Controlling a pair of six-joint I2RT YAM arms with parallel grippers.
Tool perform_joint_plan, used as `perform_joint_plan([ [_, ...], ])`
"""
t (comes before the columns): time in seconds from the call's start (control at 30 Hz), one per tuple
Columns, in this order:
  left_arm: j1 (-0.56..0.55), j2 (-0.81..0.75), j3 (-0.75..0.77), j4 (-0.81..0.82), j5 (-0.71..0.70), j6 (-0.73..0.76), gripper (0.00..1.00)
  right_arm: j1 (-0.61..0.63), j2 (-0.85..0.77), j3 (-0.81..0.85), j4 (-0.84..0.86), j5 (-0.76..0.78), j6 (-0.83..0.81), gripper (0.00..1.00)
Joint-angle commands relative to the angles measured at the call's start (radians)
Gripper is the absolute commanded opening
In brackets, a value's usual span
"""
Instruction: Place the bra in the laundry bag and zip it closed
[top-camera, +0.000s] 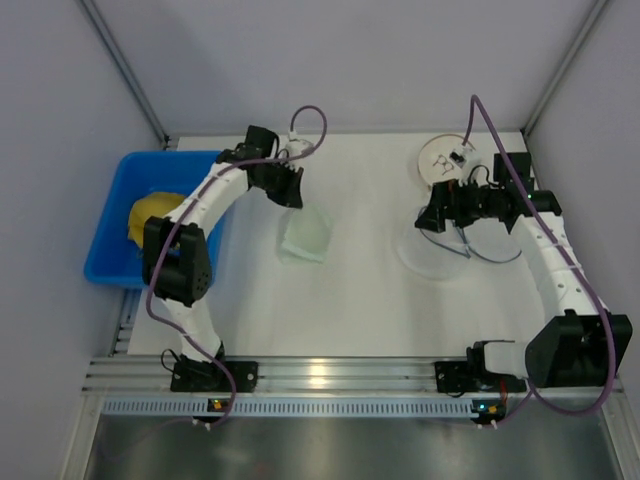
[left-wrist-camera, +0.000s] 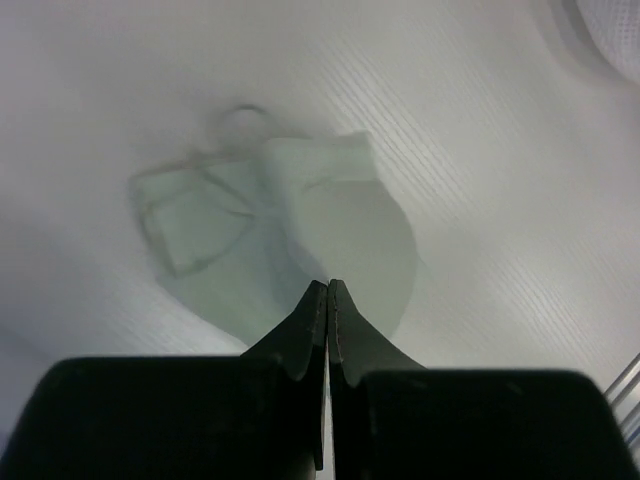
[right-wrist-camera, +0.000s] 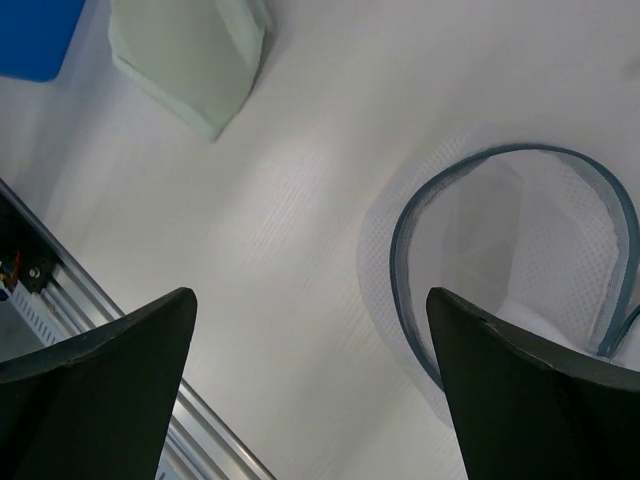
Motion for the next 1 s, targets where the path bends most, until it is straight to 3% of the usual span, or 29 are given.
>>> perform_joint_plan([
  [0.0,0.020,-0.127,0.052,-0.034,-0.008,0.085,0.00,-0.010,0.004,0.055,0.025,-0.033,-0.012,0.99],
  [0.07,0.003,-0.168,0.014,-0.037,-0.001,0.101,0.00,-0.012,0.002,0.052,0.028,-0.036,-0.012,0.99],
  [0.23,-0.173,-0.193,-0.130,-0.032,-0.016,0.112,0.00,-0.013,-0.004,0.031,0.037,-0.040,-0.009,0.99],
  [0.37,-0.328,-0.115,-0.138,-0.028,0.013,0.052,0.00,-0.013,-0.007,0.009,0.033,-0.042,-0.007,0.99],
  [0.47,-0.385,-0.054,-0.132,0.006,0.019,-0.023,0.00,-0.012,-0.009,-0.015,0.031,-0.046,-0.005,0.99],
  [0.5,-0.393,-0.043,-0.132,0.017,0.019,-0.042,0.05,-0.012,-0.010,-0.025,0.030,-0.048,-0.002,0.99],
  [0.53,-0.399,-0.032,-0.132,0.023,0.036,-0.056,0.19,-0.012,-0.012,-0.034,0.027,-0.051,-0.004,0.99],
  [0.7,-0.404,-0.108,-0.149,0.024,0.067,-0.047,0.46,-0.013,-0.045,-0.081,0.010,-0.057,-0.028,0.97],
  [0.83,-0.314,-0.243,-0.169,0.024,0.079,-0.079,0.52,-0.006,-0.064,-0.095,0.022,-0.098,-0.028,0.86],
  [0.97,-0.180,-0.334,-0.250,0.014,-0.071,-0.018,0.54,0.057,-0.041,-0.126,0.068,-0.089,-0.007,0.80],
])
